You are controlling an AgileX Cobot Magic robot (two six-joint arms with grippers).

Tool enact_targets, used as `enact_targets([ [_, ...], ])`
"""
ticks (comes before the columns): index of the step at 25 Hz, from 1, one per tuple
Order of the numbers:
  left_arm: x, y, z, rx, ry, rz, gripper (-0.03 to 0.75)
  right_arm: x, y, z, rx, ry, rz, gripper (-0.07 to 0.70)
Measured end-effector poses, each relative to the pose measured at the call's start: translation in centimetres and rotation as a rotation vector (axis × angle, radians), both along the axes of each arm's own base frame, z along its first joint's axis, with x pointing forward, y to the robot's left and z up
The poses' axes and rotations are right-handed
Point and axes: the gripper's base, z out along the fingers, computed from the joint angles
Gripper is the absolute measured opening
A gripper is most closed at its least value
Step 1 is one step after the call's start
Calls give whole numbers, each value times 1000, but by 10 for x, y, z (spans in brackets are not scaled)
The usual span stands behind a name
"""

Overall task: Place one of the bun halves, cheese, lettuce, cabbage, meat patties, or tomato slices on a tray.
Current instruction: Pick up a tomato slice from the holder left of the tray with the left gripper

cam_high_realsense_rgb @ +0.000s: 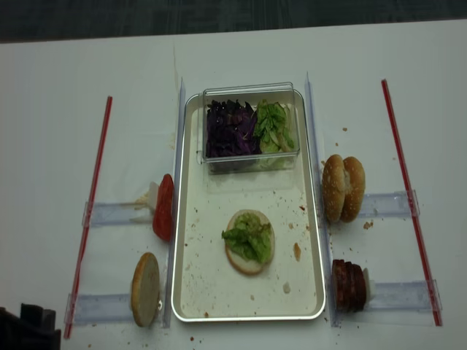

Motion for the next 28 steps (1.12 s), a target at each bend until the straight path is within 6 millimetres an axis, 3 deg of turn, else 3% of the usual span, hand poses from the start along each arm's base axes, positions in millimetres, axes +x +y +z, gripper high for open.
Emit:
enact_targets([
  [12, 46, 1, -34, -4, 360, -2, 491, 0, 0, 0, 0, 1, 0, 485],
  [22, 50, 2, -34, -6, 360, 23, 491, 0, 0, 0, 0, 1, 0, 485],
  [28, 70, 2, -31, -9, 342, 38, 491, 0, 0, 0, 0, 1, 0, 485],
])
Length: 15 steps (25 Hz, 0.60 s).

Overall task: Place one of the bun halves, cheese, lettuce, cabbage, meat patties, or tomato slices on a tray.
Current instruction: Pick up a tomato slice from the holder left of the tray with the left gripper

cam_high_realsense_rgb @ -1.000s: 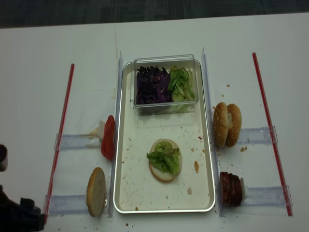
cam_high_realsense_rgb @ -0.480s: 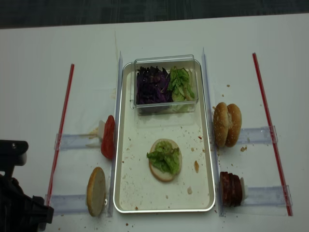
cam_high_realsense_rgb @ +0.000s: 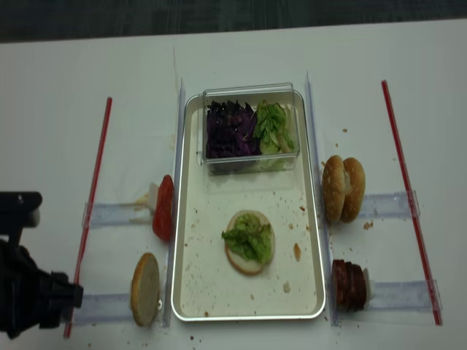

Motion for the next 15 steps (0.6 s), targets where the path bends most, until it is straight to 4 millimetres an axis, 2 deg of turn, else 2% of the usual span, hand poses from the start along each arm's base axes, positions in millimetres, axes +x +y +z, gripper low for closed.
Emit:
enact_targets([
  [6, 37, 2, -1, 11, 5, -2, 491, 0, 0, 0, 0, 0, 0, 485],
  [15, 108, 3, -2, 14, 24, -6, 491, 0, 0, 0, 0, 0, 0, 485],
])
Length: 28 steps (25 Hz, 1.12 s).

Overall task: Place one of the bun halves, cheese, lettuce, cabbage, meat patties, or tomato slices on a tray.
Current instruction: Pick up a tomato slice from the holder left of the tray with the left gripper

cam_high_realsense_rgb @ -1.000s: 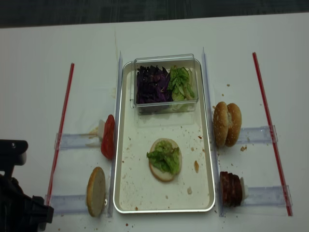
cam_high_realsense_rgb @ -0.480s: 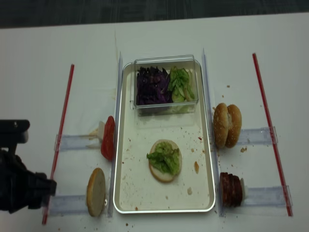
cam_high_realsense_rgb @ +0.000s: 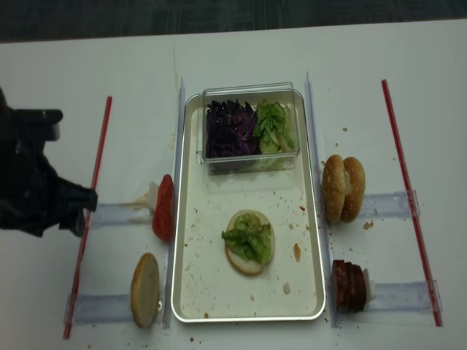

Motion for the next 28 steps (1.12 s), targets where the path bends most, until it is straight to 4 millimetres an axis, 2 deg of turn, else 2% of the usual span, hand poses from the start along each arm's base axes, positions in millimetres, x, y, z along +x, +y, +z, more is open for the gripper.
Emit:
enact_targets([
  [4, 26, 1, -3, 1, 2, -1, 491, 0, 0, 0, 0, 0, 0, 485],
  [8, 38, 1, -5, 1, 6, -1, 491, 0, 0, 0, 0, 0, 0, 485],
  [21, 39, 1, -6, 1, 18, 0, 491, 0, 0, 0, 0, 0, 0, 485],
  [24, 39, -6, -6, 1, 18, -26, 491, 0, 0, 0, 0, 0, 0, 485],
  [28, 39, -28, -6, 2, 10, -104, 491, 0, 0, 0, 0, 0, 0, 485],
])
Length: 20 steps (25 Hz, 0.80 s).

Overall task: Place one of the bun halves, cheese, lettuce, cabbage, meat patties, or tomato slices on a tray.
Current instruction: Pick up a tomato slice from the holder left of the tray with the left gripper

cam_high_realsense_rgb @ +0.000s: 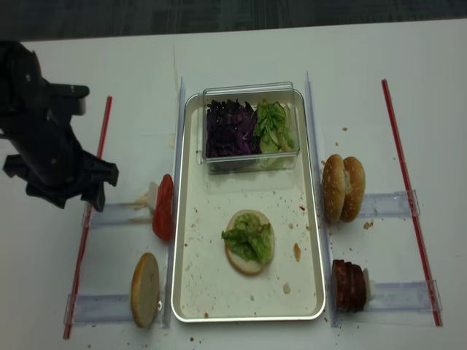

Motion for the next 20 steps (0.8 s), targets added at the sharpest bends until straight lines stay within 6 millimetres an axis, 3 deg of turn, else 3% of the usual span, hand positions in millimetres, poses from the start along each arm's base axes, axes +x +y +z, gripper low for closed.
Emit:
enact_targets([
  [12, -13, -84, 0, -47, -48, -250, 491, 0, 0, 0, 0, 0, 0, 485],
  [20, -21, -120, 2, -84, -126, -346, 491, 0, 0, 0, 0, 0, 0, 485],
])
